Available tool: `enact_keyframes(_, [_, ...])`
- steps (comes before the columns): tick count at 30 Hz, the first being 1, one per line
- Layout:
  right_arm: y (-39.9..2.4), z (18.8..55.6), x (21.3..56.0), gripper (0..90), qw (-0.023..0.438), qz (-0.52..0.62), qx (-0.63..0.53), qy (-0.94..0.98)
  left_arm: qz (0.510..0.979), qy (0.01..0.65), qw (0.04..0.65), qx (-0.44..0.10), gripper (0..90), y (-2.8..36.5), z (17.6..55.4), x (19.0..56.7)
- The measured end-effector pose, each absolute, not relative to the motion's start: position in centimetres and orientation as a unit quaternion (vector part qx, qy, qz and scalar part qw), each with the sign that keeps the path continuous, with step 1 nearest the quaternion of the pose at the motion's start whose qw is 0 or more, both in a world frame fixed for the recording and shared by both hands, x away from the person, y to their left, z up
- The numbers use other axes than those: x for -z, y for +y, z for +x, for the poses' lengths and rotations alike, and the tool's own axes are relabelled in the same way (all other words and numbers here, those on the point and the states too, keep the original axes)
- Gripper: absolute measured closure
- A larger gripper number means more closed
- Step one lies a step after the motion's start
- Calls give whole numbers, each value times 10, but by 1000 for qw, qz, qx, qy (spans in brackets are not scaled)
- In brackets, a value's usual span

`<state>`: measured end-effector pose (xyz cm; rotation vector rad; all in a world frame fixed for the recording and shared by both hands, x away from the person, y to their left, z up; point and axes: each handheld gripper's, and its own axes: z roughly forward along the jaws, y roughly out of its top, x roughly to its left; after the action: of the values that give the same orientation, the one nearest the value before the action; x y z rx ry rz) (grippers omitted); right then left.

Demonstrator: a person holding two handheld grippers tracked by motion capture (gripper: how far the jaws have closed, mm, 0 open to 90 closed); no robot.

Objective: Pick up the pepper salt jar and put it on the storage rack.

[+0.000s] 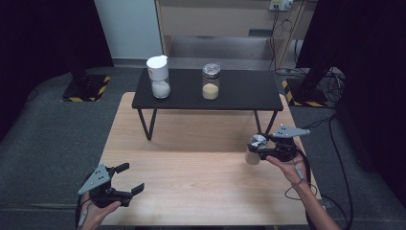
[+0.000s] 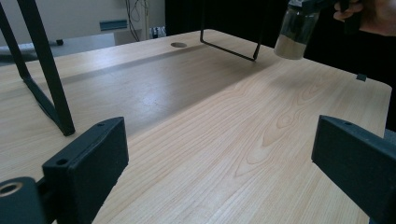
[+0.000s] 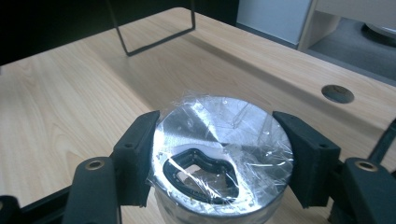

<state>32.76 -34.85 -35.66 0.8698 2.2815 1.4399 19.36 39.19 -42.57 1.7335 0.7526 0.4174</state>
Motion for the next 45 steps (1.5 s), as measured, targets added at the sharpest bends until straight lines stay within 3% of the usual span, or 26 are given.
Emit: enact_keyframes(45, [-341, 344, 250, 357, 116, 277, -505, 809, 736, 321, 569, -176, 26, 392, 194, 426])
